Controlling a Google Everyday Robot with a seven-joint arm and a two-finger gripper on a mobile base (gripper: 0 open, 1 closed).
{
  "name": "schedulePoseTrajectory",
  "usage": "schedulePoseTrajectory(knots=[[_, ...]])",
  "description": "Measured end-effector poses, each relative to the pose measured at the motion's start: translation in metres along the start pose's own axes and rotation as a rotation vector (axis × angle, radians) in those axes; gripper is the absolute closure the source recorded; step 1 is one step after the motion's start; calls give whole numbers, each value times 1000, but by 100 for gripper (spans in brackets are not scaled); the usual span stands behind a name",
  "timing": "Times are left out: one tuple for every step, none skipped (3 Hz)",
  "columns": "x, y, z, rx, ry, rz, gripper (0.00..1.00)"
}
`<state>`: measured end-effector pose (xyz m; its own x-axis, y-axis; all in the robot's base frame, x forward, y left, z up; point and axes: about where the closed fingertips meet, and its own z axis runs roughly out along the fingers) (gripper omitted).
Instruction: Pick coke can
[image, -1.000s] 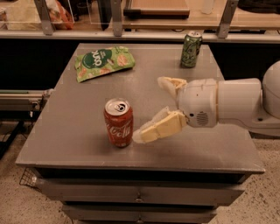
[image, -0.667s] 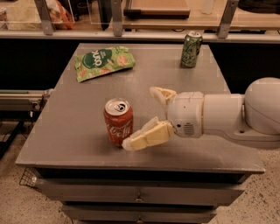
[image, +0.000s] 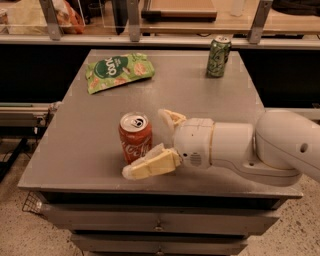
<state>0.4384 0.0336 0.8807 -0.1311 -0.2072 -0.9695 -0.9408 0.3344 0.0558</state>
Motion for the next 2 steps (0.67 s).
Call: schedulePoseTrajectory(knots=[[-2, 5, 14, 13, -47, 23, 17], [-1, 4, 18, 35, -70, 38, 48]])
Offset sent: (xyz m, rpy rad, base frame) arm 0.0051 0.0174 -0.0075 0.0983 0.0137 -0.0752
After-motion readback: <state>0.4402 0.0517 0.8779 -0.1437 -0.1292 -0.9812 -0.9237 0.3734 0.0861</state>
